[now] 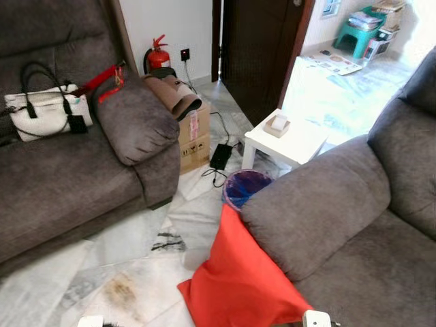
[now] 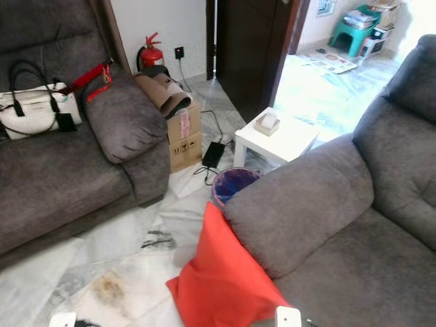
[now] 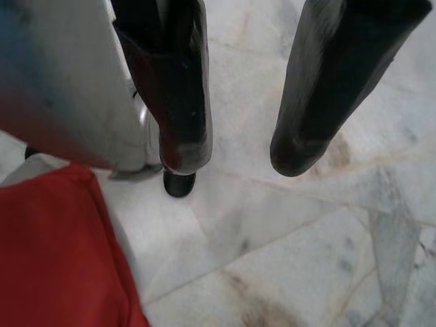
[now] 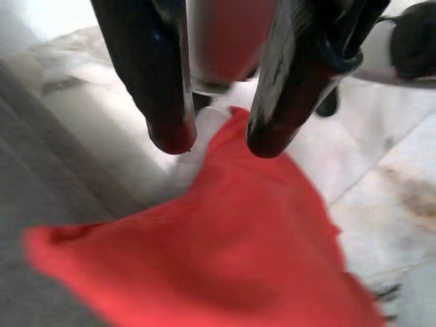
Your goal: Move the pillow to the sofa from floor
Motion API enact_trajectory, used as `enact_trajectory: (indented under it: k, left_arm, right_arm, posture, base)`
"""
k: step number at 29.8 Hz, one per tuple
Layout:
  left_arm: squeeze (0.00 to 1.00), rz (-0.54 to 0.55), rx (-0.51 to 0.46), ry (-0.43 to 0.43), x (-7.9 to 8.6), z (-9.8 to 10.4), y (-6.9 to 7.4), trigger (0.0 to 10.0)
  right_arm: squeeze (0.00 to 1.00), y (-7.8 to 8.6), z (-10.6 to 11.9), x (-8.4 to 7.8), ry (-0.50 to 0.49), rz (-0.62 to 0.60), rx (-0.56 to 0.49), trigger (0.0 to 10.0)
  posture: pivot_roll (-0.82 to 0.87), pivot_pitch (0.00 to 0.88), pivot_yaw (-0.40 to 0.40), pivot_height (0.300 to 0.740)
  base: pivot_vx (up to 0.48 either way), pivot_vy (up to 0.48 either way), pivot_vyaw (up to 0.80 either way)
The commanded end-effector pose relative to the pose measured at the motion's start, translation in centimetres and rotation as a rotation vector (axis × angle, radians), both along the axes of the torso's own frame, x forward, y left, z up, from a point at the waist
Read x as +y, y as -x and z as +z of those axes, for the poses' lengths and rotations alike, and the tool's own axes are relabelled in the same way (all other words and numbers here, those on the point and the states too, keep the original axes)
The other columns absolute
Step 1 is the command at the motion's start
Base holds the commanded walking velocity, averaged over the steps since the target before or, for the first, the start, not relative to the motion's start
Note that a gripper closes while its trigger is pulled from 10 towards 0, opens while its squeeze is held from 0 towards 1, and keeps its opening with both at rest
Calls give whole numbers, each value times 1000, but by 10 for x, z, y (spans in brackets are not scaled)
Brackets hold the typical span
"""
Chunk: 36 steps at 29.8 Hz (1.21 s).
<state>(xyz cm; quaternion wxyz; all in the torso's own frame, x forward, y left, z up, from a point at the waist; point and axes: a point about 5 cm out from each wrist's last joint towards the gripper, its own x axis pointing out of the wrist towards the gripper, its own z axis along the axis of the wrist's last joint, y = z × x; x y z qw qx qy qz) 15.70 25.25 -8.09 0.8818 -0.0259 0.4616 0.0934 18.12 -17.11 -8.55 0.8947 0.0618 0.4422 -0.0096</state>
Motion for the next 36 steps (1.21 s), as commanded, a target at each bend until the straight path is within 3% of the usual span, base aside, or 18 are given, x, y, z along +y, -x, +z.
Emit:
enact_trajectory:
  k: [1, 11, 21, 26, 28, 29, 35, 36]
  left_arm:
    - [0, -2, 23, -1, 1, -2, 6, 10000]
    - [0, -2, 25, 0, 1, -3, 6, 10000]
    - [0, 6, 15, -8, 1, -2, 6, 10000]
    - [0, -21, -40, -39, 2, 1, 2, 10000]
    - [0, -36, -111, -67, 3, 6, -3, 10000]
    - [0, -36, -111, -67, 3, 6, -3, 10000]
    - [0, -55, -260, -124, 4, 15, -7, 10000]
    - [0, -105, -450, -164, 1, 46, -57, 10000]
  right_arm:
    - [0, 9, -4, -4, 10, -2, 33, 10000]
    - [0, 9, -4, -4, 9, -3, 32, 10000]
    - [0, 5, -2, -3, 5, -1, 19, 10000]
    - [0, -13, 8, -2, -22, -6, -75, 10000]
    - [0, -34, 21, -1, -44, 8, -186, 10000]
    - [0, -34, 21, -1, -44, 8, -186, 10000]
    - [0, -71, 54, -9, -78, -7, -428, 10000]
    - [0, -75, 59, -10, -73, -2, -463, 10000]
  posture:
    - [60, 129, 20, 740]
    - [60, 129, 20, 740]
    - [62, 128, 19, 740]
    - [62, 125, 19, 740]
    - [55, 122, 21, 740]
    - [55, 122, 21, 740]
    - [53, 113, 29, 740]
    - [47, 109, 29, 740]
  base:
    - [0, -405, 0]
    - [0, -403, 0]
    - [0, 0, 0]
    - [0, 0, 0]
    - [0, 0, 0]
    - [0, 0, 0]
    - [0, 0, 0]
    - [0, 0, 0]
